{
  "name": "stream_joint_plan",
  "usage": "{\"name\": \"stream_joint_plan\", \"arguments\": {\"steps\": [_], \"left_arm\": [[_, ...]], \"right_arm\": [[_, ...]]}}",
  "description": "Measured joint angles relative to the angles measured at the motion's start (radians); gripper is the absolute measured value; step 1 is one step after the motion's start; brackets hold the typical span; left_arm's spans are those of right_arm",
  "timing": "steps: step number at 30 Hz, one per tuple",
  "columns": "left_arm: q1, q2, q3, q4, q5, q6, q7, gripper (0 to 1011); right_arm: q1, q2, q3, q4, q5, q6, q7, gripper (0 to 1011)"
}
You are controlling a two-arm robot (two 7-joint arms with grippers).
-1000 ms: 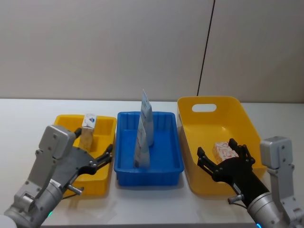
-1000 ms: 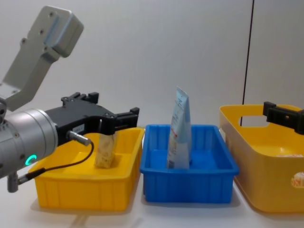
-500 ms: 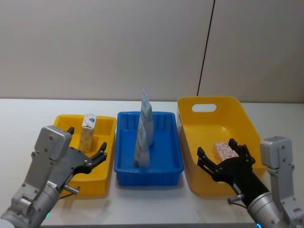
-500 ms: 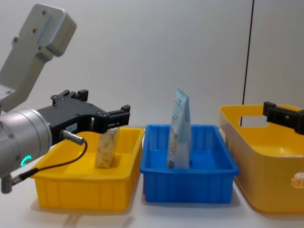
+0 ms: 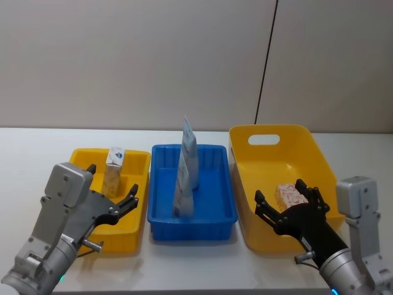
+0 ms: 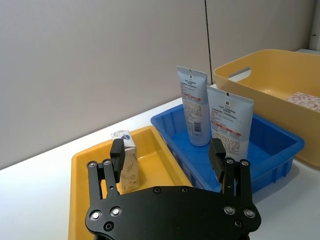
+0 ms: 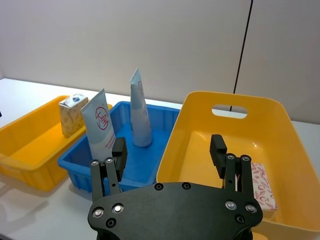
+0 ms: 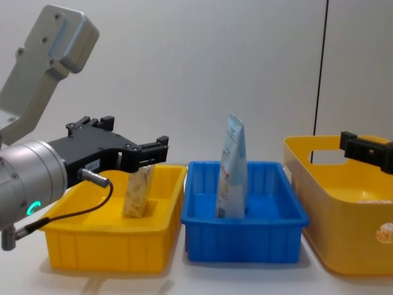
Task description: Bimanual collaborative sorting of washing and personal care products
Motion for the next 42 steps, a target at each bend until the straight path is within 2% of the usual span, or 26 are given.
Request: {"name": "stream_joint_plan", "arguments": {"steps": [9, 16, 28, 35, 42], "left_arm": [[0.0, 0.0, 0.0, 0.0, 0.0, 0.0, 0.0, 1002], [0.0, 0.0, 0.0, 0.001, 0.0, -0.001, 0.0, 1002], [0.0, 0.0, 0.0, 0.001, 0.0, -0.001, 0.0, 1002], [0.0, 0.0, 0.0, 0.001, 0.0, -0.001, 0.0, 1002], [0.0, 0.0, 0.0, 0.001, 0.0, -0.001, 0.0, 1002]], "right_arm": [[0.008, 0.003, -0.001, -0.005, 0.009, 0.029, 0.025, 1004], [0.023, 0.017, -0.012, -0.009, 0.027, 0.071, 0.071, 1004], [0.082, 0.051, -0.062, -0.002, 0.047, 0.155, 0.184, 1004], [0.126, 0.055, -0.106, 0.021, 0.029, 0.183, 0.209, 1004], [0.162, 0.035, -0.144, 0.054, -0.022, 0.178, 0.195, 1004]]}}
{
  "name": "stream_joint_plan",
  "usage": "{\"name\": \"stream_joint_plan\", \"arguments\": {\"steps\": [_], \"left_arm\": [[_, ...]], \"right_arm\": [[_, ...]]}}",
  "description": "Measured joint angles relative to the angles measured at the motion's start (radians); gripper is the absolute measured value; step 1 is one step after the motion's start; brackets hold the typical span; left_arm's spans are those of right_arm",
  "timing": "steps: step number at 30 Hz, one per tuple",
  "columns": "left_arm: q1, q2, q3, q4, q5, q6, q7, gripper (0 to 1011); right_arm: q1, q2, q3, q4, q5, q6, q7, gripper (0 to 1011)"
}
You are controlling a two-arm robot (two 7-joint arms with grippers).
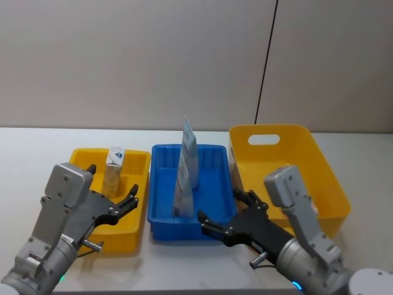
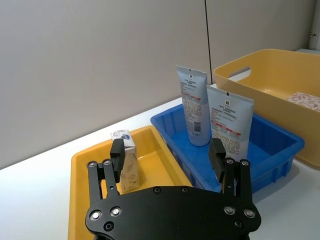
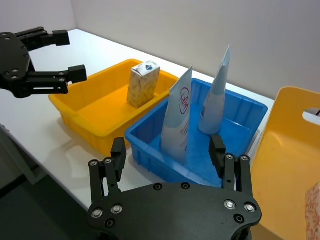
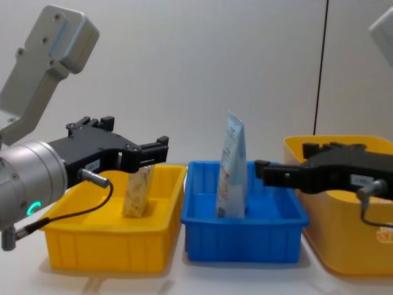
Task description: Bimanual collaborative sorting of washing and personal care products
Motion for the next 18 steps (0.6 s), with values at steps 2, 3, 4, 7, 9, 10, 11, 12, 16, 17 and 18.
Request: {"name": "stream_joint_plan", "arguments": {"steps": [2, 3, 4, 7, 9, 10, 11, 12, 16, 17, 18], "left_arm": [[0.0, 0.0, 0.0, 0.0, 0.0, 0.0, 0.0, 1002], [0.0, 0.0, 0.0, 0.0, 0.0, 0.0, 0.0, 1002], [0.0, 0.0, 0.0, 0.0, 0.0, 0.0, 0.0, 1002], [0.0, 0.0, 0.0, 0.0, 0.0, 0.0, 0.0, 1002], [0.0, 0.0, 0.0, 0.0, 0.0, 0.0, 0.0, 1002], [0.0, 0.0, 0.0, 0.0, 0.0, 0.0, 0.0, 1002], [0.0, 0.0, 0.0, 0.0, 0.0, 0.0, 0.0, 1002], [0.0, 0.0, 0.0, 0.0, 0.0, 0.0, 0.0, 1002], [0.0, 0.0, 0.0, 0.0, 0.0, 0.0, 0.0, 1002], [0.0, 0.0, 0.0, 0.0, 0.0, 0.0, 0.0, 1002], [0.0, 0.0, 0.0, 0.0, 0.0, 0.0, 0.0, 1002]], "right_arm": [[0.01, -0.011, -0.013, 0.016, -0.019, -0.006, -0.013, 1004], [0.018, -0.02, -0.022, 0.027, -0.034, -0.012, -0.025, 1004], [0.021, -0.023, -0.024, 0.03, -0.041, -0.014, -0.03, 1004], [0.033, -0.039, -0.036, 0.05, -0.06, -0.021, -0.046, 1004], [0.046, -0.055, -0.049, 0.071, -0.08, -0.027, -0.06, 1004], [0.054, -0.065, -0.055, 0.083, -0.091, -0.031, -0.069, 1004], [0.057, -0.07, -0.058, 0.091, -0.095, -0.031, -0.073, 1004], [0.065, -0.08, -0.063, 0.105, -0.105, -0.034, -0.081, 1004], [0.086, -0.109, -0.077, 0.143, -0.125, -0.037, -0.098, 1004], [0.089, -0.113, -0.08, 0.15, -0.128, -0.038, -0.101, 1004], [0.094, -0.12, -0.082, 0.157, -0.132, -0.038, -0.104, 1004]]}}
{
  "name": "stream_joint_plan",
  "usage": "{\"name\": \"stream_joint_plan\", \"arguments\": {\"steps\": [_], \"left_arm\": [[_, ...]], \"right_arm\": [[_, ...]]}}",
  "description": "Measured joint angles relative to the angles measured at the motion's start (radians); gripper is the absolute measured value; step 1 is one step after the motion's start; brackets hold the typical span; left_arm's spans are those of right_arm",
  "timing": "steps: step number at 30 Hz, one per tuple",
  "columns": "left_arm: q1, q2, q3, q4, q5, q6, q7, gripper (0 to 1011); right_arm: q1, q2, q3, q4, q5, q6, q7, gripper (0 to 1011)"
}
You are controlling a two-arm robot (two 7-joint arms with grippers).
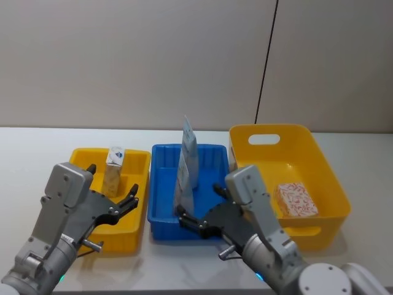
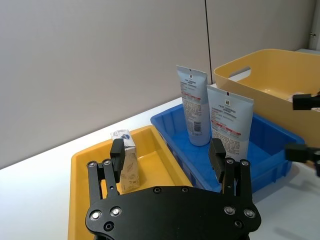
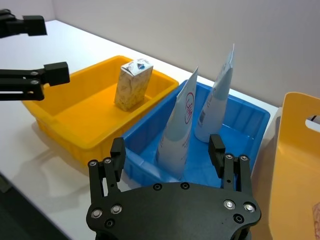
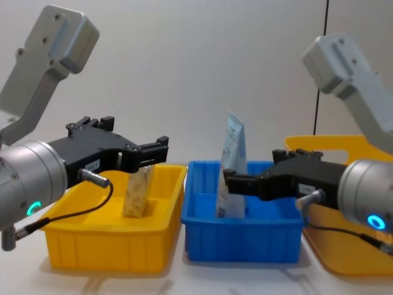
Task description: Bimanual collaborative sorting of washing and personal care products
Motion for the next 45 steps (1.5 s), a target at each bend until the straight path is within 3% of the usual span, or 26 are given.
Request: {"name": "stream_joint_plan", "arguments": {"steps": [11, 30, 45], "left_arm": [[0.0, 0.0, 0.0, 0.0, 0.0, 0.0, 0.0, 1002], [0.0, 0.0, 0.0, 0.0, 0.0, 0.0, 0.0, 1002], [0.0, 0.0, 0.0, 0.0, 0.0, 0.0, 0.0, 1002]], "right_arm": [[0.055, -0.082, -0.016, 0.119, -0.042, -0.006, -0.058, 1004], [0.163, -0.208, -0.004, 0.338, -0.082, -0.056, -0.147, 1004], [0.222, -0.266, 0.01, 0.454, -0.101, -0.082, -0.189, 988]]}}
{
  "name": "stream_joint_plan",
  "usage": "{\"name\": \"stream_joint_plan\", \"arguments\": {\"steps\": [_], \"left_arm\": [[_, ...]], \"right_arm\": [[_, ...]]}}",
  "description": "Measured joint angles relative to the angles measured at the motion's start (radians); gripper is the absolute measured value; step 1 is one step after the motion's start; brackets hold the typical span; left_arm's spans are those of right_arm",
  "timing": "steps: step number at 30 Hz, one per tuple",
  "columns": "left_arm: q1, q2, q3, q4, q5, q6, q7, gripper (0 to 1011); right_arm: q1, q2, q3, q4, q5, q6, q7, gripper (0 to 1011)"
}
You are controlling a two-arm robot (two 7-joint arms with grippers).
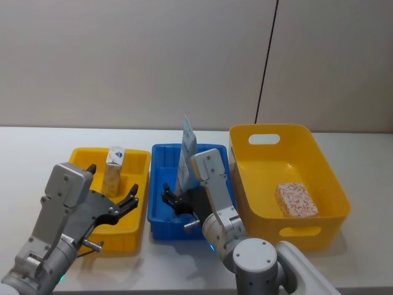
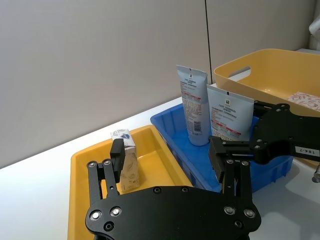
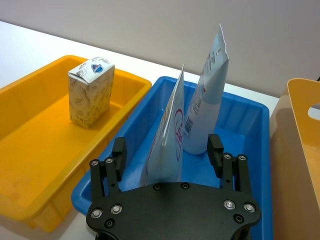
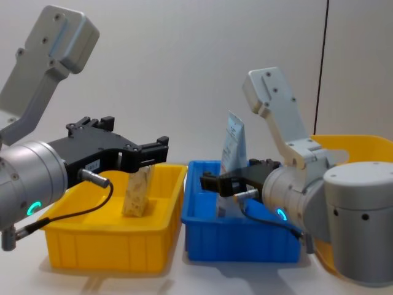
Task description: Bimanual collaborative sorting of washing and personal care products
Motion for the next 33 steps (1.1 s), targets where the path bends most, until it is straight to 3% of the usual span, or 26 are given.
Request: {"name": "stream_joint_plan", "arguments": {"steps": [8, 25, 33], "left_arm": [[0.0, 0.0, 0.0, 0.0, 0.0, 0.0, 0.0, 1002], [0.0, 0.0, 0.0, 0.0, 0.0, 0.0, 0.0, 1002], [0.0, 0.0, 0.0, 0.0, 0.0, 0.0, 0.0, 1002]], "right_arm": [[0.013, -0.013, 0.003, 0.024, -0.004, -0.006, -0.009, 806], [0.024, -0.024, 0.005, 0.047, -0.008, -0.01, -0.017, 258], [0.021, -0.023, 0.008, 0.041, -0.01, -0.013, -0.017, 191]]}}
